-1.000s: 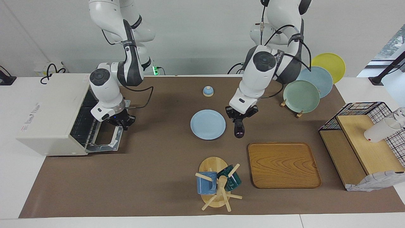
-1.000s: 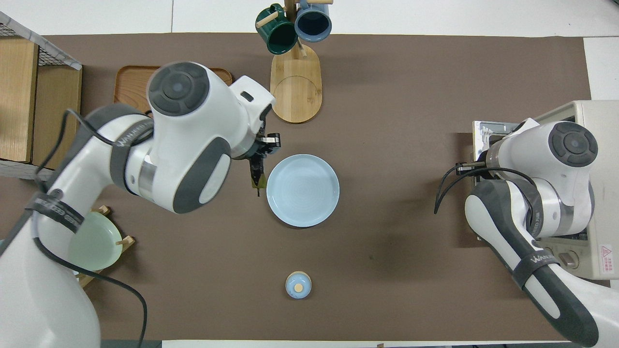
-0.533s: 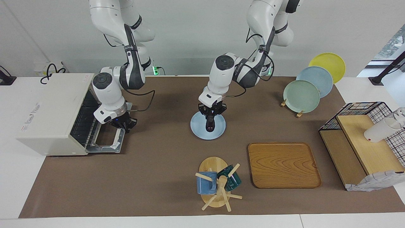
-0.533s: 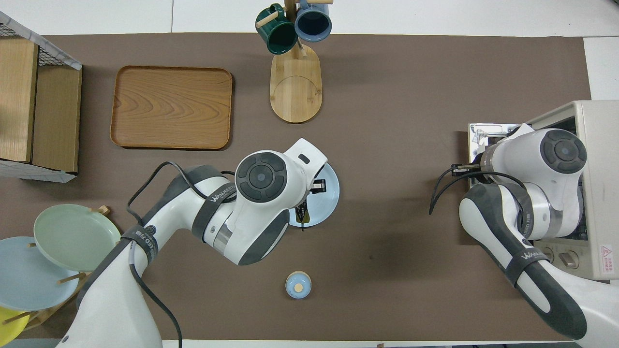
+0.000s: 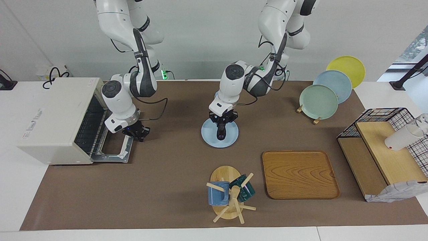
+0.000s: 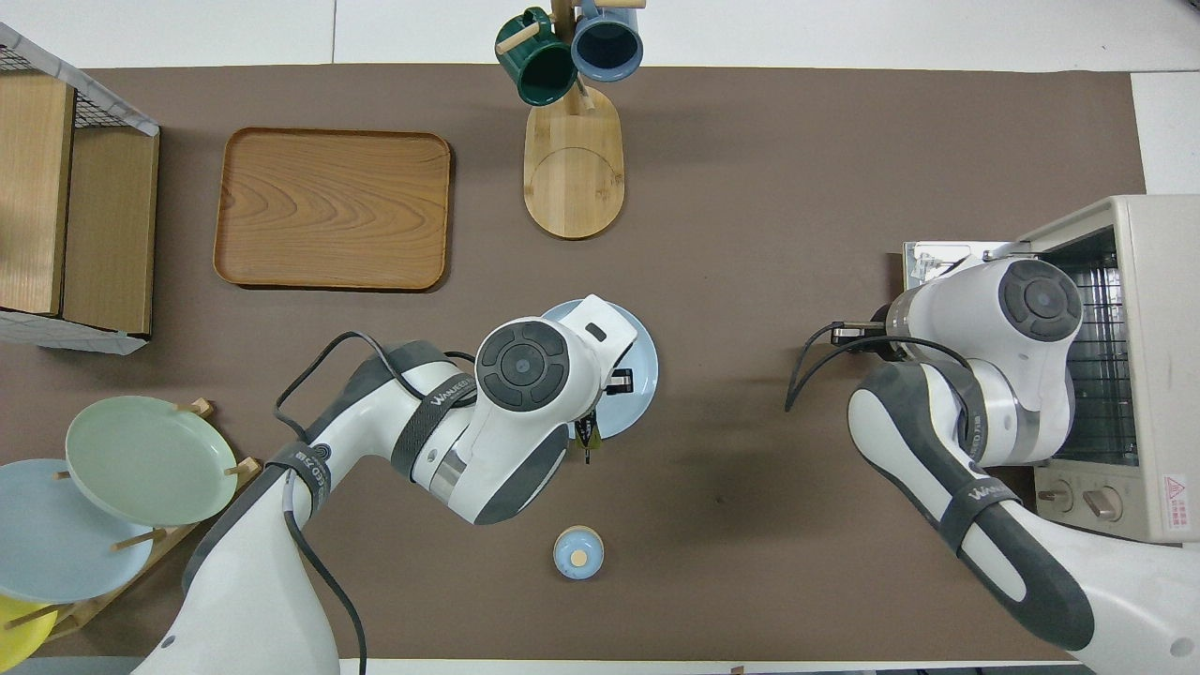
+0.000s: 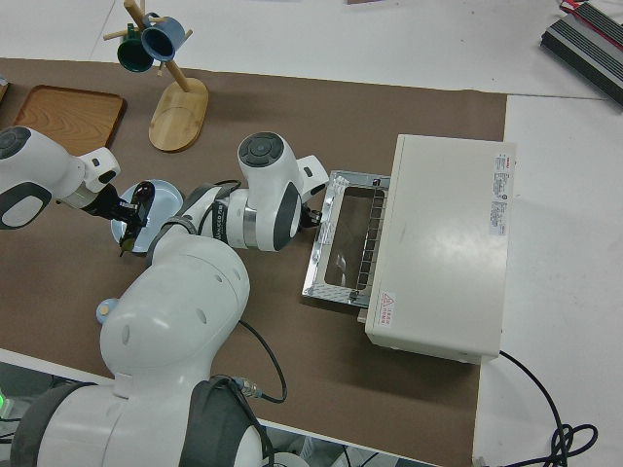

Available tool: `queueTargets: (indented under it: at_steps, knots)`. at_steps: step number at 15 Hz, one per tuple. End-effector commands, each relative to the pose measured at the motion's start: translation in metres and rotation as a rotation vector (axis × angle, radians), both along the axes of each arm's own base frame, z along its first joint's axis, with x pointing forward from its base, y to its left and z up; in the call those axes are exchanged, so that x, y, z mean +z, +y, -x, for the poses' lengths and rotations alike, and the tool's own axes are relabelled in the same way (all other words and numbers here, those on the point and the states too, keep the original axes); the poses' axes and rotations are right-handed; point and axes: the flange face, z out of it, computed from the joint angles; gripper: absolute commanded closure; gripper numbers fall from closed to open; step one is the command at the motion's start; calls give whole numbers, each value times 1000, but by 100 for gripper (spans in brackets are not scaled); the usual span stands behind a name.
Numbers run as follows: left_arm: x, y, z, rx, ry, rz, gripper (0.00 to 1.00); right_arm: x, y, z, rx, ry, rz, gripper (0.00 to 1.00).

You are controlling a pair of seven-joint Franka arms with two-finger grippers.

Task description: Put eggplant into oven

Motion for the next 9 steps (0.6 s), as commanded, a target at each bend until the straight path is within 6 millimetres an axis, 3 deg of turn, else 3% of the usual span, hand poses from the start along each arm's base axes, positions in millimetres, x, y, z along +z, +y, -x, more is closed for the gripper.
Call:
queueTargets:
  at_steps: [1,2,3,4,7,9]
  knots:
    - [-1,5,2,4,-9,11,20,14,12,-9,-45,8,-18,52]
    - [2,7,0,4,-11,9,0,14,24,-7,-22,8,-19,23]
    - [11,13,-5,13,-21,14,0,14,31,-5,-8,10,-19,5]
    - [21,22,-13,21,-27,16,0,14,32,-3,-8,13,-18,0]
    - [69,66,-53,36,-11,-6,0,10,32,4,-6,50,-13,0]
    - [103,109,-87,32,13,-23,0,14,57,5,47,34,-10,0]
